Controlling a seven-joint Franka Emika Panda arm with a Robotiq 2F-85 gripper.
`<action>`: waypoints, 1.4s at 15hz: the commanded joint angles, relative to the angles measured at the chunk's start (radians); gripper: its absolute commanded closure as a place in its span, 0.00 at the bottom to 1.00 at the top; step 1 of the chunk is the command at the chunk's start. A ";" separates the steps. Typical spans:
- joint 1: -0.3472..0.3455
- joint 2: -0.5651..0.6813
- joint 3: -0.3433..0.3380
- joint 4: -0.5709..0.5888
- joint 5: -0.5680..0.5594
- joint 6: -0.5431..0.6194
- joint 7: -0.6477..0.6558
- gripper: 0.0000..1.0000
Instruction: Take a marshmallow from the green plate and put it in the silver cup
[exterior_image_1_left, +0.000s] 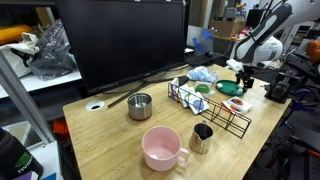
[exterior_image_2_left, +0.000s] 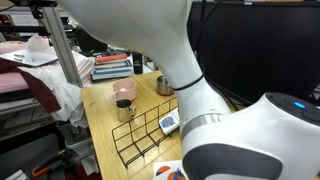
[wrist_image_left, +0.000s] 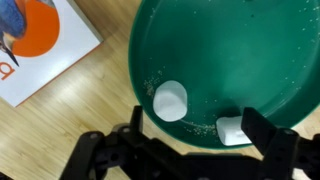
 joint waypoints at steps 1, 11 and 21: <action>-0.015 0.011 0.020 0.007 0.000 -0.002 0.007 0.00; -0.028 0.013 0.022 0.009 0.010 0.012 0.004 0.26; -0.033 0.013 0.025 0.015 0.008 0.000 0.001 0.62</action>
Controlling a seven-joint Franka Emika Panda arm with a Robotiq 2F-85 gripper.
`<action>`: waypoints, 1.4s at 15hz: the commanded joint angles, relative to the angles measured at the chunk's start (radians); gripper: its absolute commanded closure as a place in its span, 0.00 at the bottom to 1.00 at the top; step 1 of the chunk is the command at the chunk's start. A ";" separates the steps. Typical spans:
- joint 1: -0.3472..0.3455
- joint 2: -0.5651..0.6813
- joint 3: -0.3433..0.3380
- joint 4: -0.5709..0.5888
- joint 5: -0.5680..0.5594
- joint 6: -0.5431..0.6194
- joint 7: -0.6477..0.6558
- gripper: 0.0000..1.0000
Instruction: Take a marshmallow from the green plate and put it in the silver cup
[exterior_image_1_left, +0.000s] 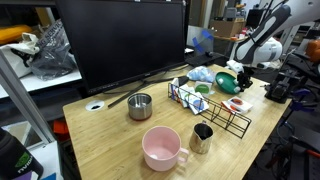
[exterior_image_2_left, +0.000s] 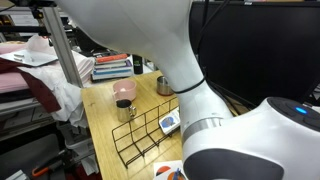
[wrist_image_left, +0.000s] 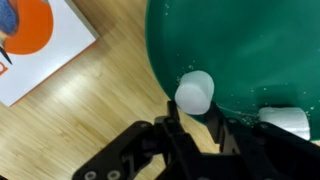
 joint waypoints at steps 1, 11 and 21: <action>-0.018 0.001 0.016 0.008 0.005 -0.005 0.002 0.61; 0.004 -0.047 -0.020 -0.028 -0.077 -0.061 -0.029 0.93; -0.007 -0.145 -0.001 -0.099 -0.136 -0.068 -0.148 0.95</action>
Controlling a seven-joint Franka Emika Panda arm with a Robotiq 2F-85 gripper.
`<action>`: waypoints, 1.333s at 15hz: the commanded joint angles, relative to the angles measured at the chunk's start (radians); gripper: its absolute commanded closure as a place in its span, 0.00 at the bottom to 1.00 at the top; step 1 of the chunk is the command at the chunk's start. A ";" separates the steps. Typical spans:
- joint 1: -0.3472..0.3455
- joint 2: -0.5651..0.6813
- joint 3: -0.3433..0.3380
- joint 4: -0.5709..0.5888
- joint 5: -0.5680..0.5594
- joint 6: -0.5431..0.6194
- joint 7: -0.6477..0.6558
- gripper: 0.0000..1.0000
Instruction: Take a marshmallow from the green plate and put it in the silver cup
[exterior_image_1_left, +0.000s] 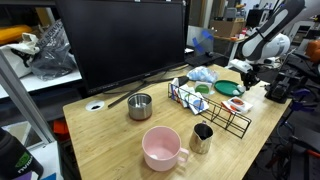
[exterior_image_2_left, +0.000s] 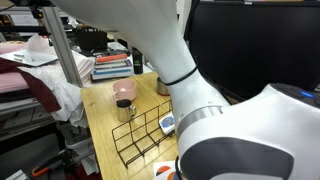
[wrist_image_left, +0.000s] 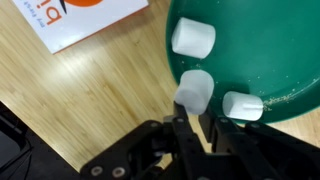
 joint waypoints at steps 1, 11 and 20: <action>-0.006 -0.070 0.017 -0.049 -0.011 0.018 -0.068 0.95; 0.055 -0.214 0.045 -0.121 -0.068 0.092 -0.158 0.96; 0.092 -0.363 0.180 -0.281 -0.033 0.188 -0.418 0.96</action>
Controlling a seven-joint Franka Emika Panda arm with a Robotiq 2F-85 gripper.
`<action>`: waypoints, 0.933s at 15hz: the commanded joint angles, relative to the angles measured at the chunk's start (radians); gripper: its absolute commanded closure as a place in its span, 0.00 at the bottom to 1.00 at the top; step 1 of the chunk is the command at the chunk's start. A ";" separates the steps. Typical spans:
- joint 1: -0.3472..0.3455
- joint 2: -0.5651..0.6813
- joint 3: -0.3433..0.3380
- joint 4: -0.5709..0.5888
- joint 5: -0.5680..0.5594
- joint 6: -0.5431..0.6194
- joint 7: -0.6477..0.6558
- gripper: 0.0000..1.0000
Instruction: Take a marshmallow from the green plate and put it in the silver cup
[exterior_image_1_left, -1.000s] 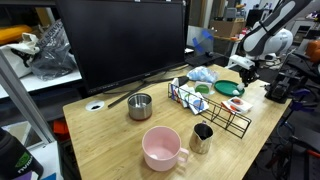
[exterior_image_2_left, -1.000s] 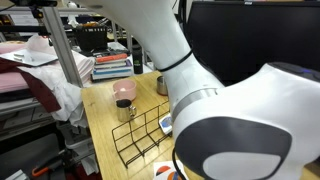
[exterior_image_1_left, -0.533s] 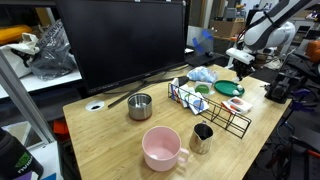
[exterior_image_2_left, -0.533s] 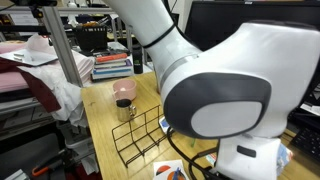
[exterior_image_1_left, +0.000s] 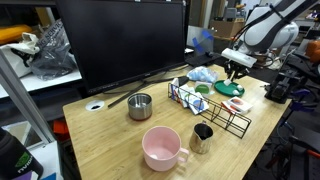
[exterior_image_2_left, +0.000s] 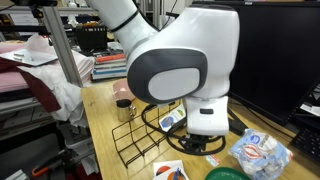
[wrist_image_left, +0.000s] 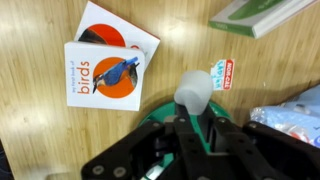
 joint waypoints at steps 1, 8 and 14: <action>-0.009 -0.081 0.047 -0.081 0.021 0.047 -0.141 0.96; 0.010 -0.182 0.148 -0.156 0.123 0.044 -0.423 0.96; 0.022 -0.181 0.166 -0.145 0.190 0.023 -0.489 0.83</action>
